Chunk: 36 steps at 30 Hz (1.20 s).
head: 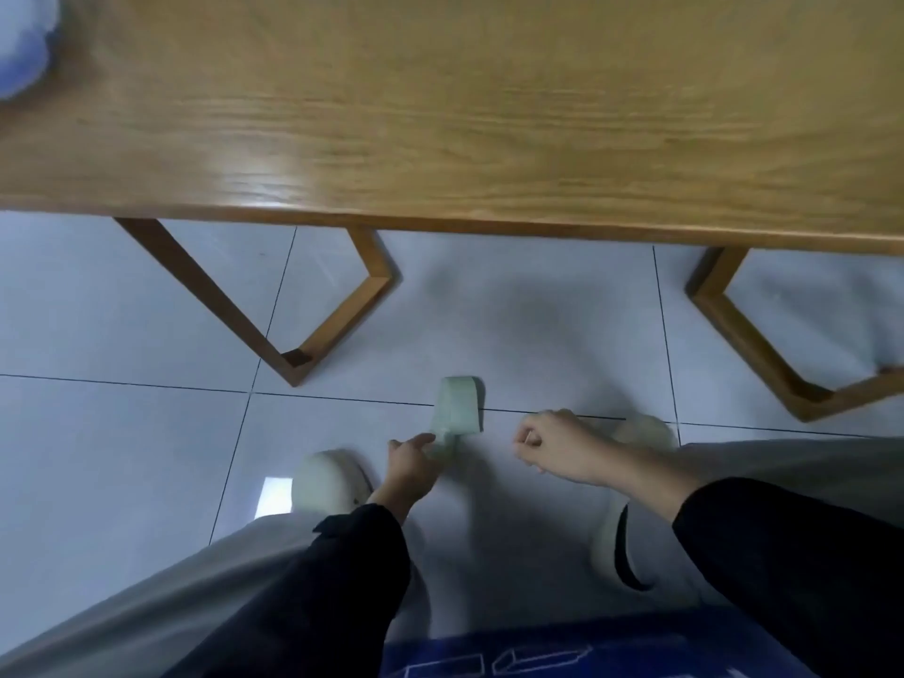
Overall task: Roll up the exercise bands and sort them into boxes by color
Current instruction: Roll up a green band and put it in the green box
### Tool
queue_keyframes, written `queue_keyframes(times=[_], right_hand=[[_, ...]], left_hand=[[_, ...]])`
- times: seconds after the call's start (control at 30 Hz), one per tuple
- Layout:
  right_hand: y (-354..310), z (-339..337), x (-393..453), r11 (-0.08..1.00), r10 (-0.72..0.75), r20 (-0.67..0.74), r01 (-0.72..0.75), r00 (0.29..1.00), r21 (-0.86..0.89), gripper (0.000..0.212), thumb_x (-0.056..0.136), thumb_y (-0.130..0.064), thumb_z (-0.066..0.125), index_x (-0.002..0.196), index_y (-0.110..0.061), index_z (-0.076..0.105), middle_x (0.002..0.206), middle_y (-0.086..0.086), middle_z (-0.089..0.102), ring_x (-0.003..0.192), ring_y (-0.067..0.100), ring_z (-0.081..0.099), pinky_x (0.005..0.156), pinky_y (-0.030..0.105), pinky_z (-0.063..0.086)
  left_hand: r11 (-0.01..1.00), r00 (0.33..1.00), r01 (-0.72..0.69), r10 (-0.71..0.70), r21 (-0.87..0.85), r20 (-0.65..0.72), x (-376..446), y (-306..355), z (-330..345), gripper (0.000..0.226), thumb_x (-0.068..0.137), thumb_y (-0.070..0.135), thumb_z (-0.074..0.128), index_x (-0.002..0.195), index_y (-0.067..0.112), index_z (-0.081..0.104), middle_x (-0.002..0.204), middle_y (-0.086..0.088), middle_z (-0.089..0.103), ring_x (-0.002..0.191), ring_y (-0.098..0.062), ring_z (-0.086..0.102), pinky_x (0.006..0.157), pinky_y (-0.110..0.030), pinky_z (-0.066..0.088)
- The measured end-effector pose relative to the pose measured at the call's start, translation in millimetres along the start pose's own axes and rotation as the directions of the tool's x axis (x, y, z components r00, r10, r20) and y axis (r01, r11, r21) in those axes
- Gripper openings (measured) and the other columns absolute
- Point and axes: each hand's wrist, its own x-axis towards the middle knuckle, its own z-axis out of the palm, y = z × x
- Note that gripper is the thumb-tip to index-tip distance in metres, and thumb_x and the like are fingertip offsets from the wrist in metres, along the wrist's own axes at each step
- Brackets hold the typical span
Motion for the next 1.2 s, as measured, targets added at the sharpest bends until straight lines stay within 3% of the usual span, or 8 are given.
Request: queue_keyframes(times=[0.17, 0.4, 0.57, 0.7, 0.83, 0.93, 1.03, 1.2], right_hand=[[2.4, 16.8, 6.1, 1.000, 0.017, 0.008, -0.017, 1.000, 0.006, 0.010, 0.095, -0.025, 0.062, 0.093, -0.017, 0.067, 0.075, -0.008, 0.064, 0.073, 0.012, 0.062, 0.074, 0.024, 0.050], [3.2, 20.1, 5.1, 0.999, -0.003, 0.021, 0.002, 1.000, 0.034, 0.010, 0.094, -0.027, 0.062, 0.089, -0.020, 0.066, 0.076, -0.002, 0.073, 0.072, 0.016, 0.071, 0.068, 0.023, 0.050], [-12.8, 6.0, -4.0, 0.995, -0.061, -0.039, 0.064, 0.997, 0.082, 0.007, 0.094, -0.031, 0.062, 0.092, -0.025, 0.065, 0.084, -0.005, 0.073, 0.075, 0.013, 0.072, 0.079, 0.033, 0.058], [-38.7, -20.7, -20.3, 0.982, -0.151, -0.266, 0.175, 0.952, 0.069, 0.024, 0.091, -0.026, 0.068, 0.115, -0.026, 0.063, 0.111, -0.010, 0.061, 0.095, 0.012, 0.063, 0.088, 0.028, 0.049], [-71.5, -60.2, -58.0, 0.946, -0.270, -0.427, 0.321, 0.863, 0.049, 0.044, 0.091, -0.029, 0.073, 0.132, -0.024, 0.058, 0.123, -0.010, 0.051, 0.075, -0.004, 0.057, 0.077, 0.015, 0.040], [-97.2, -89.1, -98.9, 0.908, -0.343, -0.451, 0.414, 0.824, 0.066, 0.026, 0.088, -0.030, 0.078, 0.110, -0.023, 0.067, 0.098, -0.011, 0.065, 0.066, -0.013, 0.053, 0.073, 0.016, 0.037], [-126.3, -121.6, -149.2, 0.882, -0.376, -0.467, 0.464, 0.800, 0.084, 0.012, 0.086, -0.035, 0.079, 0.088, -0.025, 0.071, 0.064, -0.004, 0.067, 0.059, -0.003, 0.056, 0.064, 0.016, 0.038], [-165.9, -153.3, -236.6, 0.796, -0.541, -0.383, 0.603, 0.748, 0.055, 0.016, 0.085, -0.025, 0.082, 0.085, -0.014, 0.071, 0.064, -0.001, 0.065, 0.057, 0.004, 0.053, 0.057, 0.020, 0.037]], left_hand=[[1.000, 0.998, 0.003, -0.003, -0.011, 0.060, 10.7, -1.8, 9.6, 0.067, 0.085, 0.050, 0.056, 0.145, 0.022, 0.052, 0.135, -0.012, 0.064, 0.127, -0.033, 0.055, 0.100, -0.028, 0.040], [0.997, 0.998, -0.017, 0.012, -0.080, -0.066, 12.8, -10.4, 9.1, 0.011, 0.079, 0.019, 0.067, 0.086, 0.020, 0.076, 0.077, -0.003, 0.066, 0.079, -0.025, 0.058, 0.070, -0.027, 0.041], [0.943, 0.977, -0.171, 0.124, -0.285, -0.176, -13.5, 25.3, -23.4, 0.014, 0.084, 0.010, 0.078, 0.094, 0.019, 0.079, 0.082, 0.009, 0.072, 0.084, -0.008, 0.063, 0.070, -0.011, 0.041], [0.893, 0.939, -0.330, 0.278, -0.305, -0.202, -48.7, 68.4, -65.2, 0.008, 0.083, 0.010, 0.078, 0.081, 0.018, 0.078, 0.067, 0.006, 0.071, 0.062, -0.003, 0.060, 0.069, -0.020, 0.046], [0.810, 0.829, -0.551, 0.503, -0.203, -0.244, -108.0, 110.5, -113.1, 0.010, 0.085, 0.013, 0.079, 0.078, 0.020, 0.077, 0.077, 0.008, 0.074, 0.070, -0.006, 0.062, 0.072, -0.026, 0.048], [0.746, 0.745, -0.653, 0.603, -0.131, -0.285, -166.1, 139.0, -148.7, 0.004, 0.088, 0.013, 0.077, 0.084, 0.012, 0.077, 0.072, 0.012, 0.069, 0.064, 0.001, 0.057, 0.065, -0.017, 0.043], [0.688, 0.704, -0.705, 0.650, -0.172, -0.288, -229.8, 165.1, -181.6, 0.004, 0.092, 0.006, 0.072, 0.092, 0.001, 0.073, 0.066, 0.006, 0.067, 0.059, -0.004, 0.056, 0.059, -0.014, 0.041], [0.564, 0.541, -0.826, 0.785, -0.014, -0.302, -337.4, 208.1, -233.7, 0.007, 0.093, 0.007, 0.071, 0.095, 0.002, 0.075, 0.058, 0.007, 0.067, 0.050, -0.007, 0.057, 0.051, -0.011, 0.040]])
